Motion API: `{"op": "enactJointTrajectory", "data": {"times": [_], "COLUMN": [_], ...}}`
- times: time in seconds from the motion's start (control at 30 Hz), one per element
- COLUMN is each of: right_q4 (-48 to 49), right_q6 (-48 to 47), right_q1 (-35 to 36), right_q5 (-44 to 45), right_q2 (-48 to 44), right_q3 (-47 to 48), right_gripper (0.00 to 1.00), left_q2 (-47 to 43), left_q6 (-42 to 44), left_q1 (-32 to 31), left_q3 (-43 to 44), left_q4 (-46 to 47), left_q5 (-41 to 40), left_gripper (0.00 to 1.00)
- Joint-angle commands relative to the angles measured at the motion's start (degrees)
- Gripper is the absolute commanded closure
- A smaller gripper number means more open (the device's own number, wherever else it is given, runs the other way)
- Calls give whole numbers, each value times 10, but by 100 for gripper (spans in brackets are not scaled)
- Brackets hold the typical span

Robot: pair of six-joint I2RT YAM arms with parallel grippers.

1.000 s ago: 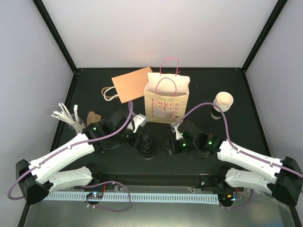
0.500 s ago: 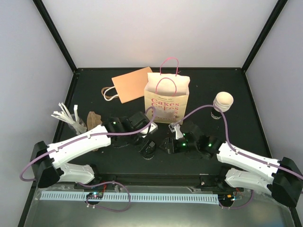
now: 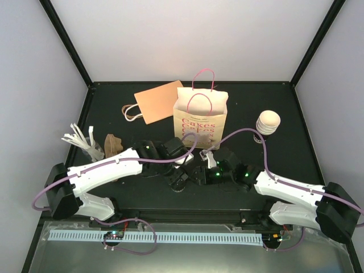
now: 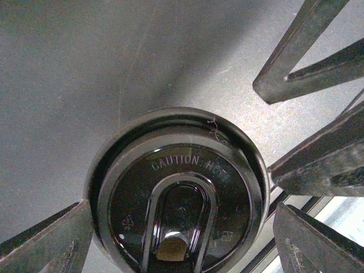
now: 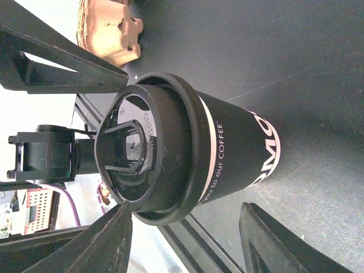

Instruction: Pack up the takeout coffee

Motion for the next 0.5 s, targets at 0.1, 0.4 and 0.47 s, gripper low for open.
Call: {"op": "enactJointTrajectory", "data": {"times": [0.1, 0.4, 0.47], "right_q4": [52, 57, 60], "right_q6": [16, 20, 20], "right_q1": [-8, -21, -23], "right_q5": [-11, -16, -18], "right_q2": [7, 12, 14], "right_q3": [-14, -25, -26], "right_gripper": [48, 48, 48], "left_q2": [5, 22, 23], "left_q6": [10, 12, 12], "left_q1": [-10, -14, -15], "left_q3": [35, 31, 30], "left_q4": [-22, -19, -18], "left_q5": [-34, -40, -40], "left_gripper": [12, 20, 20]}}
